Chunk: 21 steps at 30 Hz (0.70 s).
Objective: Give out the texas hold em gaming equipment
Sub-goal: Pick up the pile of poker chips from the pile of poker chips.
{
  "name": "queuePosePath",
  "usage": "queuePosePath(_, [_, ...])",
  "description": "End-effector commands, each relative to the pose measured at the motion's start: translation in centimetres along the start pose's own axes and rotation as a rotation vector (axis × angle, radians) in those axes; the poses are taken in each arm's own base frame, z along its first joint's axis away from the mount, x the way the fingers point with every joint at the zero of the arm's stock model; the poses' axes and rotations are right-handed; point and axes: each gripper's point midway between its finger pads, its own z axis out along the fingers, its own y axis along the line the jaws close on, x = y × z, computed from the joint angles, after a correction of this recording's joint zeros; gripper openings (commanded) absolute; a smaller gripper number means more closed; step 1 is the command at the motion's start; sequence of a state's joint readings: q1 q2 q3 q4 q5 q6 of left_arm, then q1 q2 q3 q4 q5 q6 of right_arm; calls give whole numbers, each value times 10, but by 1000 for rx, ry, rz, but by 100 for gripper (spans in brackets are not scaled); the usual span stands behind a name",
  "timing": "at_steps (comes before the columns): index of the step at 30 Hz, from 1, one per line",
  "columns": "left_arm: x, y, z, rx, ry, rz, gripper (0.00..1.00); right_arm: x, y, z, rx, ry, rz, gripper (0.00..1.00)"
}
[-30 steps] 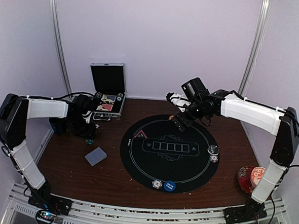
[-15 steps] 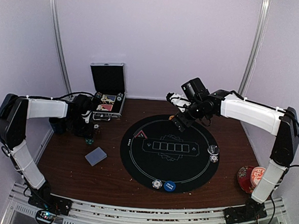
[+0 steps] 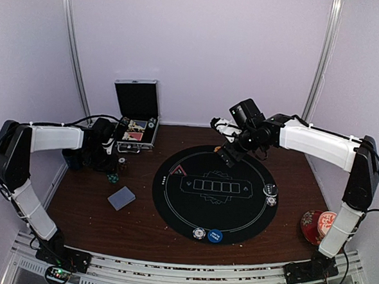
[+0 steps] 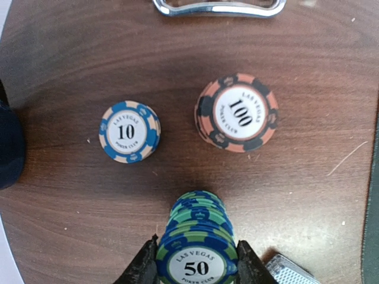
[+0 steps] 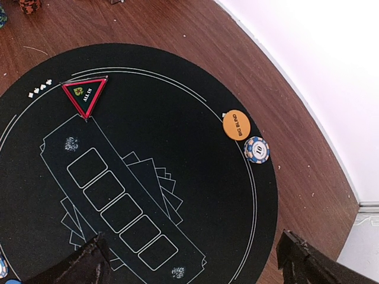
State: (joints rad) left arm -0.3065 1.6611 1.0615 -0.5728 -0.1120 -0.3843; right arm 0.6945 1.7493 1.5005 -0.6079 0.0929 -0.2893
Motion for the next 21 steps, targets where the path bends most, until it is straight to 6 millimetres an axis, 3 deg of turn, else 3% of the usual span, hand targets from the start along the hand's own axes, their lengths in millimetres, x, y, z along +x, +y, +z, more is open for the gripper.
queuePosePath(1, [-21, 3, -24, 16, -94, -30, 28, 3, 0, 5, 21, 11, -5, 100])
queuePosePath(6, [-31, -14, -39, 72, -133, -5, 27, 2, -2, 4, 28, 7, -1, 100])
queuePosePath(10, [-32, -42, -52, 125, -157, 51, 28, 1, -3, 3, 31, 2, 1, 100])
queuePosePath(16, [-10, -108, -57, 185, -142, 155, 28, 0, -6, 0, 32, -6, 5, 100])
queuePosePath(21, [18, -166, -54, 245, -120, 233, 28, 2, -20, -2, 51, -12, 25, 100])
